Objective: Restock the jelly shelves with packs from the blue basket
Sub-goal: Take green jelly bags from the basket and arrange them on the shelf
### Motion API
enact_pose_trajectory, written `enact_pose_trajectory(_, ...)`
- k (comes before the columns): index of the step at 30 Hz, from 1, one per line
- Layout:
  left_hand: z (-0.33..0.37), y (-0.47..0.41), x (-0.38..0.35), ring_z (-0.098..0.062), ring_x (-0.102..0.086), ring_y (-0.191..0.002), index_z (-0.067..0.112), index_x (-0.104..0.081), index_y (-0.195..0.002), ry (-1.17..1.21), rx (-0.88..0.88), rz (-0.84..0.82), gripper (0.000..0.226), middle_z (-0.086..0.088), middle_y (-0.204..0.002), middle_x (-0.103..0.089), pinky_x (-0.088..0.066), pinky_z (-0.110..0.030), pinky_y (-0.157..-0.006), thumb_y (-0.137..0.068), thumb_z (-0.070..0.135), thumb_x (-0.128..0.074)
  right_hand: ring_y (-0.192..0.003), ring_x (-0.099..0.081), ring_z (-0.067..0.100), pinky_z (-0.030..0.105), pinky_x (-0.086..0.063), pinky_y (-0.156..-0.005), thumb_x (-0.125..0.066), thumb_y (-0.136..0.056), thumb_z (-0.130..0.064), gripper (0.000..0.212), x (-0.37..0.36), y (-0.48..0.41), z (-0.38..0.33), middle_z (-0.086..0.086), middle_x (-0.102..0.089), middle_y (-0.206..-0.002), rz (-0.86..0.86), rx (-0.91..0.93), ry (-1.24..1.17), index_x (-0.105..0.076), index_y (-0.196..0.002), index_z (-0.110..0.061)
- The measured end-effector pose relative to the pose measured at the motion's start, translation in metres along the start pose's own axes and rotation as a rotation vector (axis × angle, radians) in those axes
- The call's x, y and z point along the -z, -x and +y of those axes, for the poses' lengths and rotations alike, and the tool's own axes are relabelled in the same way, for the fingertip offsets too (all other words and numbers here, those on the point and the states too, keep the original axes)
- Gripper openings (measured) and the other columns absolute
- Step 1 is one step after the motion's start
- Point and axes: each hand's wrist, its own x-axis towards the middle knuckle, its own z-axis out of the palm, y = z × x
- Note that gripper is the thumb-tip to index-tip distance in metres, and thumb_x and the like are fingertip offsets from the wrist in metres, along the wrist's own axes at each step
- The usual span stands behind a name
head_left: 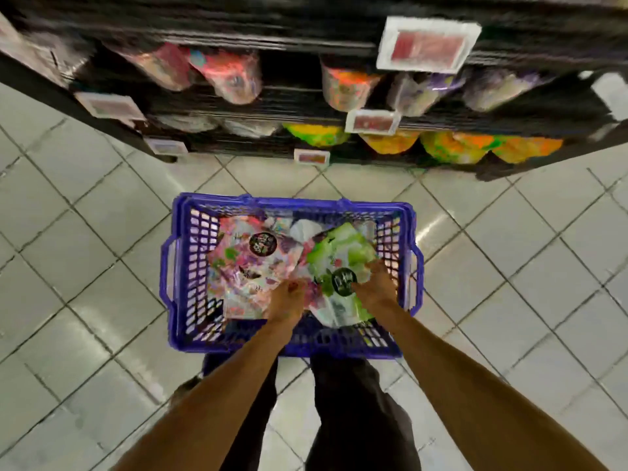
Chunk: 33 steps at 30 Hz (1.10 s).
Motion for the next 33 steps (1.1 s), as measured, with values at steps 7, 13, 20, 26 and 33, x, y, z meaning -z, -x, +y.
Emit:
enact_pose_trajectory(7, -0.041, -0.057, -0.033, -0.024, -0.058, -0.074, 0.017, -0.060, -0.082, -0.010, 0.075, -0.024, 0.013, -0.006, -0.076, -0.062, -0.051, -0.038, -0.070, -0.094, 0.013, -0.056, -0.128, -0.049, 0.034, 0.041, -0.042, -0.107, -0.073, -0.084, -0.026, 0.077, -0.048, -0.044, 0.028, 0.016, -0.050, -0.141, 0.177, -0.022, 0.157, -0.033, -0.147, -0.007)
enact_pose_trajectory(13, -0.042, -0.067, -0.038, -0.012, -0.058, -0.087, 0.015, -0.057, -0.114, 0.081, 0.062, -0.085, 0.032, 0.000, -0.106, -0.063, -0.045, -0.019, -0.064, -0.089, 0.029, -0.071, -0.102, -0.065, 0.033, 0.045, -0.049, -0.095, -0.056, -0.096, -0.045, 0.040, -0.042, -0.044, 0.022, 0.017, -0.071, -0.106, 0.073, 0.022, -0.025, -0.067, -0.113, -0.010)
enact_pose_trajectory(20, -0.027, -0.068, -0.027, -0.030, -0.063, -0.116, 0.019, -0.059, -0.130, 0.204, -0.055, -0.332, 0.062, -0.007, -0.124, -0.069, -0.049, -0.054, -0.102, -0.074, 0.034, -0.081, -0.117, -0.061, 0.026, 0.042, -0.050, -0.100, -0.056, -0.098, -0.036, 0.039, -0.027, -0.056, 0.006, 0.008, -0.066, -0.123, -0.127, 0.076, -0.531, -0.060, -0.128, -0.011)
enact_pose_trajectory(26, -0.026, -0.083, -0.026, -0.005, -0.072, -0.078, 0.027, -0.069, -0.095, 0.218, -0.024, -0.150, 0.024, 0.001, -0.097, -0.075, -0.058, -0.024, -0.064, -0.078, 0.015, -0.081, -0.121, -0.052, 0.032, 0.042, -0.046, -0.102, -0.060, -0.094, -0.017, 0.045, -0.024, -0.077, 0.015, 0.016, -0.055, -0.130, 0.294, 0.207, 0.023, -0.046, -0.135, -0.006)
enact_pose_trajectory(33, -0.023, -0.073, 0.008, -0.005, -0.066, -0.076, 0.027, -0.066, -0.091, 0.152, -0.017, -0.123, 0.021, 0.008, -0.088, -0.071, -0.049, -0.019, -0.056, -0.079, 0.020, -0.081, -0.096, -0.065, 0.028, 0.034, -0.051, -0.074, -0.075, -0.082, -0.038, 0.044, -0.015, -0.063, 0.017, 0.009, -0.069, -0.109, 0.027, 0.056, 0.348, -0.063, -0.117, -0.013)
